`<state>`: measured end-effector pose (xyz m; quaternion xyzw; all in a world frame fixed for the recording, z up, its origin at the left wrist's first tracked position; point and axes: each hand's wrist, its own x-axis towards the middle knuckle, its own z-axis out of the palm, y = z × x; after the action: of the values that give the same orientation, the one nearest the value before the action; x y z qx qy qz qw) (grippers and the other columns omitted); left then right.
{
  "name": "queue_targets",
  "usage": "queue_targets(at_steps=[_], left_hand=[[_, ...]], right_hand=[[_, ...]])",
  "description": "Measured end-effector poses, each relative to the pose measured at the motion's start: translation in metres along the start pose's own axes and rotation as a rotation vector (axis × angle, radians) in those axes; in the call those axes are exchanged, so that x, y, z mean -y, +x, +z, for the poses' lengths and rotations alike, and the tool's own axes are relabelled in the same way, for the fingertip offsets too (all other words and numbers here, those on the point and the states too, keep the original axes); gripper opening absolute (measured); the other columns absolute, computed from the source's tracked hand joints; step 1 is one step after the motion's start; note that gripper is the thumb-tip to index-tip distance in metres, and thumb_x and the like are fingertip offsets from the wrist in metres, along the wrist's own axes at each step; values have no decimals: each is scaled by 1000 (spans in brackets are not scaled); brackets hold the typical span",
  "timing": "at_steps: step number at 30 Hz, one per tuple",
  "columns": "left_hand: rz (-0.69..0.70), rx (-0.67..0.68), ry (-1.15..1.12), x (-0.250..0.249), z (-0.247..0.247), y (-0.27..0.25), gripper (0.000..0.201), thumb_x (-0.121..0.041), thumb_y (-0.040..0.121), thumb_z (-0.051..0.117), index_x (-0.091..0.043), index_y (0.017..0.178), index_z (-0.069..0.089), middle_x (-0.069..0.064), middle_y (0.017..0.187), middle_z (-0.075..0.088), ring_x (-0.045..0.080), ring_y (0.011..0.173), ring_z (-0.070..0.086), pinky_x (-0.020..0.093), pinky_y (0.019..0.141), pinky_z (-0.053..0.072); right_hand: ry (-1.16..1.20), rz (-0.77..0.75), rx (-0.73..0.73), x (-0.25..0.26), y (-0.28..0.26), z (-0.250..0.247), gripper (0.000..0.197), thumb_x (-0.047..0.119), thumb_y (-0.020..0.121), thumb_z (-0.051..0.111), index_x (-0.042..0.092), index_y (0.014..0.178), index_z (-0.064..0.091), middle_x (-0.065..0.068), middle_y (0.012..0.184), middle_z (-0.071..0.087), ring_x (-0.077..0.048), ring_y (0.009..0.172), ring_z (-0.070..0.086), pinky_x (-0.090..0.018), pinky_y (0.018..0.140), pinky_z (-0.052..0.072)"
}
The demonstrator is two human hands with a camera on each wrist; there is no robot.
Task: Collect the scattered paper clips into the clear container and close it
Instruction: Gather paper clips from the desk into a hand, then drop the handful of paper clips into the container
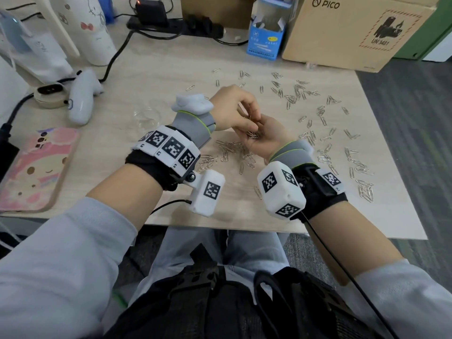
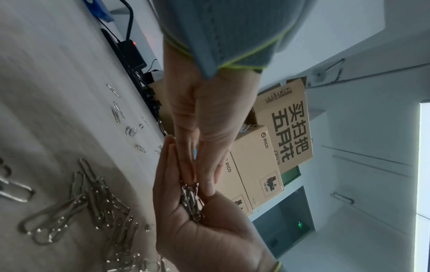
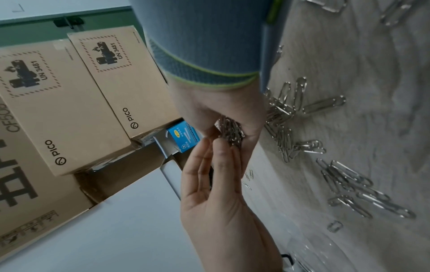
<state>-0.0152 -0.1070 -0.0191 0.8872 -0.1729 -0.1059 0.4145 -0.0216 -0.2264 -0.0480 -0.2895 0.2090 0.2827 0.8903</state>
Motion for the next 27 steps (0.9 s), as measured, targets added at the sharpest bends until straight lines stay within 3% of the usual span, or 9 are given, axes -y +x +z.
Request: queue_targets(at_steps=[4,8,12,14,17,19,22,25,27], left_hand=[[3,-76,-67,8,-13,-6,22,-8,70,76,-19,88,71,12,82,70,14,74,69,23,73,53],[-55,-263,-153,25,-26,-17,17,-4,76,68,-17,86,70,10,80,68,12,70,69,26,66,57],[-186,-525,145,52,-42,-36,19,-20,79,65,-22,97,70,0,104,69,21,106,58,30,89,47],[-311,-589,288,61,-47,-48,32,-31,76,66,-29,107,65,-2,118,62,22,124,41,32,96,34],[-476,-557,378,72,-52,-65,61,-42,64,74,-32,121,54,-3,131,48,23,131,28,36,99,29],[-539,-510,336,79,-53,-72,69,-38,60,78,-29,123,52,1,135,42,24,131,27,33,100,29],[-577,-528,238,93,-52,-78,57,-24,62,77,-24,116,58,9,133,38,28,124,36,25,97,34],[-537,-572,85,103,-49,-85,51,-20,62,74,-23,111,62,10,128,50,25,109,56,22,87,42],[-487,-599,-6,104,-46,-90,61,-27,56,74,-20,115,60,7,121,59,20,102,59,18,85,41]], right_hand=[[57,14,-13,-1,7,1,53,13,101,34,-11,64,64,-22,61,66,-30,50,67,-33,53,57],[109,49,-4,-7,14,7,31,7,99,33,-12,89,56,-28,72,66,-39,69,68,-40,71,56],[126,52,-28,-17,17,17,29,5,99,34,-12,88,54,-29,70,64,-35,120,53,-34,104,42],[113,56,-16,-22,18,21,28,4,99,35,-12,87,55,-29,73,64,-33,129,47,-37,99,45],[79,65,-5,-31,21,29,26,3,98,36,-12,87,54,-28,79,62,-34,129,47,-38,93,46],[58,74,7,-37,21,34,26,2,98,35,-12,87,54,-28,78,63,-34,126,49,-38,93,46],[36,92,23,-44,20,38,27,3,99,34,-13,89,54,-29,86,60,-35,128,47,-39,91,47],[30,112,30,-50,17,39,29,4,99,32,-14,91,53,-29,99,58,-35,131,44,-37,107,39],[32,119,31,-51,15,40,30,5,100,31,-15,92,53,-27,122,55,-35,132,43,-37,111,34]])
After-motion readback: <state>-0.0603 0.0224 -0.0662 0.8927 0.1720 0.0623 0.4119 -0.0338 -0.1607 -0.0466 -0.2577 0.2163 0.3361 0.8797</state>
